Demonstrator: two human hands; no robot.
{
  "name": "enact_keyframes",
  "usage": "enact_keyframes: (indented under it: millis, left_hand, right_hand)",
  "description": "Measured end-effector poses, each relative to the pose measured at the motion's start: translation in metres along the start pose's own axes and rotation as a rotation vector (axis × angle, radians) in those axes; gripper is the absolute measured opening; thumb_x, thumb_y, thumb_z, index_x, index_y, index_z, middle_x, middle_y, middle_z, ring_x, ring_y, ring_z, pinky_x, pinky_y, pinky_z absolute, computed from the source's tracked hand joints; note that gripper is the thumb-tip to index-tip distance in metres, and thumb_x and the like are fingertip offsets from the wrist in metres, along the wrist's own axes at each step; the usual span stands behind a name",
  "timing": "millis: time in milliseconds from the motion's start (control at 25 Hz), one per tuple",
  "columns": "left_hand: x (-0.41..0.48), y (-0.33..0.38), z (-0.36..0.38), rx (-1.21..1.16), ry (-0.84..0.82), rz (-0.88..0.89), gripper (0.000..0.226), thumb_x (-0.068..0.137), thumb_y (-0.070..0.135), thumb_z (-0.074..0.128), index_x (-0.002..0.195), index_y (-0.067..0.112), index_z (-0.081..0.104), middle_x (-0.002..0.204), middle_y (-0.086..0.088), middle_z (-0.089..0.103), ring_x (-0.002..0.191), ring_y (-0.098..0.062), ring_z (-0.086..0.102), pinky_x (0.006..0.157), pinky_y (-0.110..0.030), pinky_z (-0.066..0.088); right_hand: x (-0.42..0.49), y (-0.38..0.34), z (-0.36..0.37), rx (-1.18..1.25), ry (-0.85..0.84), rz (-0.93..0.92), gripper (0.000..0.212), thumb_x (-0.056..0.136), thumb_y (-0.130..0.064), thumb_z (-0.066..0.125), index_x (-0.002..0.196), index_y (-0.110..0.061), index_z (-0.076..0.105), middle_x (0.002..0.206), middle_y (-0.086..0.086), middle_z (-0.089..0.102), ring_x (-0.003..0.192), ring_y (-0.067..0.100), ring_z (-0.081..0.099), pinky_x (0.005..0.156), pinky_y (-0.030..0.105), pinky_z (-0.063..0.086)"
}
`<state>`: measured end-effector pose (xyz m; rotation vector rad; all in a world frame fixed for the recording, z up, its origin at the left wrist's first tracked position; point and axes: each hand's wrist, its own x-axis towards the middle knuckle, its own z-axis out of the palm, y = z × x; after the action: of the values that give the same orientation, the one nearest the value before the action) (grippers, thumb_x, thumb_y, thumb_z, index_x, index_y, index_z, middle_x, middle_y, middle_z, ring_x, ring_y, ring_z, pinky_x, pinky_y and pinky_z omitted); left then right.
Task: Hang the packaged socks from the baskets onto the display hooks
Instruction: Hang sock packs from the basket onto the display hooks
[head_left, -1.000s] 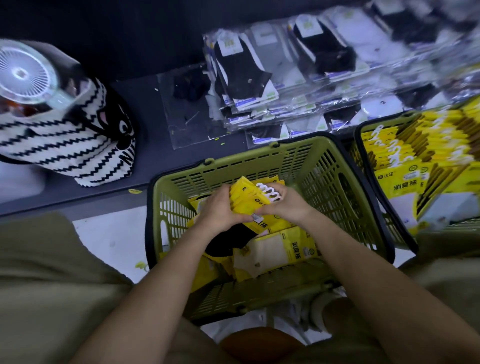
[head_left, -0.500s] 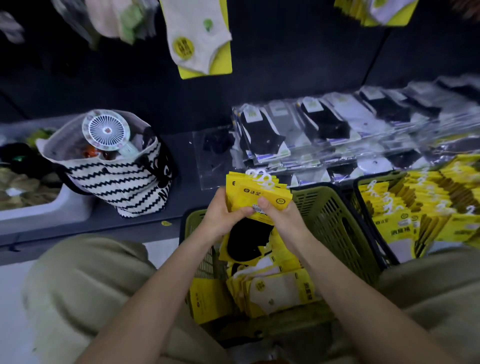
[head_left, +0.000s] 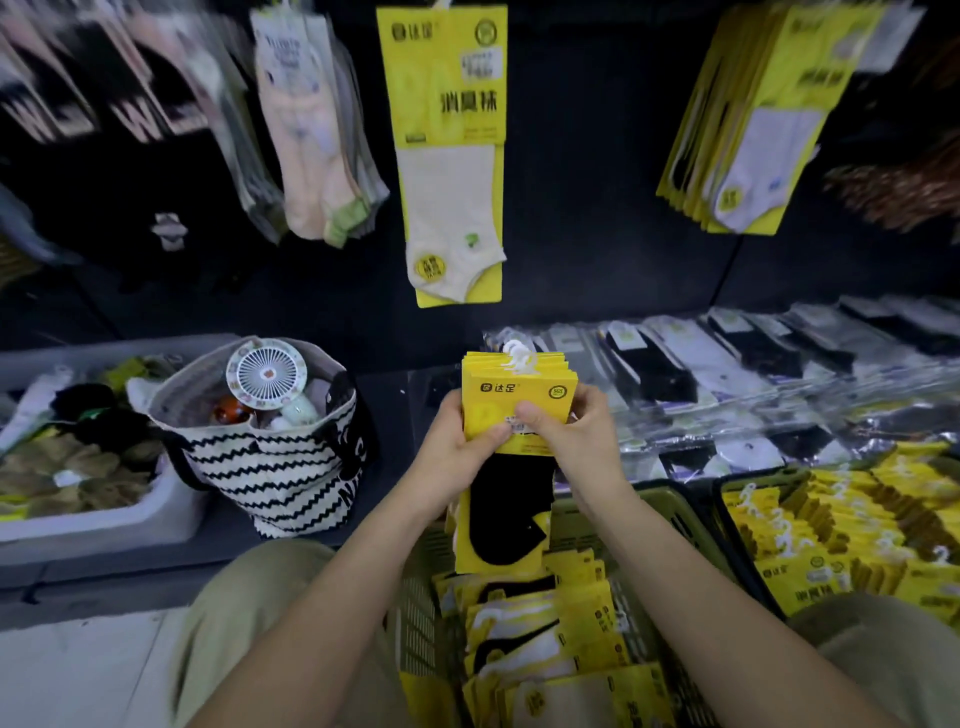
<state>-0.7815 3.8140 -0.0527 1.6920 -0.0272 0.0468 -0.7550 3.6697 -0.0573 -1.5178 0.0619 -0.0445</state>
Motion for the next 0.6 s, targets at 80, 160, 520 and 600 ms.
enact_keyframes:
  millis: [80,160,520,600]
  left_hand:
    - [0.008,0.015,-0.008,-0.028,0.007,0.010,0.047,0.082,0.019,0.069,0.121,0.019,0.043,0.118,-0.002,0.058,0.109,-0.015,0.058,0.092,-0.032,0.049]
    - [0.016,0.029,-0.014,-0.047,0.020,0.034,0.060,0.073,0.029,0.072,0.124,0.013,0.044,0.120,-0.004,0.059,0.109,-0.016,0.059,0.091,-0.033,0.051]
    - [0.055,0.092,-0.047,-0.175,0.039,0.209,0.037,0.078,0.036,0.060,0.111,0.019,0.058,0.109,0.000,0.070,0.101,-0.016,0.067,0.079,-0.022,0.053]
    - [0.063,0.105,-0.054,-0.193,0.048,0.254,0.034,0.081,0.037,0.057,0.111,0.021,0.059,0.108,0.003,0.071,0.102,-0.016,0.066,0.079,-0.022,0.053]
  right_hand:
    - [0.009,-0.014,0.008,-0.008,0.030,-0.025,0.042,0.064,-0.026,0.084,0.087,-0.024,0.049,0.089,-0.001,0.065,0.083,0.014,0.065,0.073,0.034,0.053]
    - [0.016,-0.029,0.014,-0.003,0.034,-0.067,0.035,0.067,-0.025,0.083,0.084,-0.021,0.054,0.083,-0.004,0.067,0.077,0.012,0.065,0.070,0.033,0.052]
    - [0.055,-0.109,0.035,0.114,-0.126,-0.254,0.019,0.077,-0.025,0.073,0.094,-0.021,0.066,0.090,-0.003,0.074,0.085,0.012,0.070,0.070,0.027,0.057]
    - [0.064,-0.125,0.042,0.112,-0.130,-0.275,0.024,0.076,-0.025,0.074,0.096,-0.020,0.063,0.094,0.000,0.073,0.086,0.014,0.070,0.073,0.030,0.058]
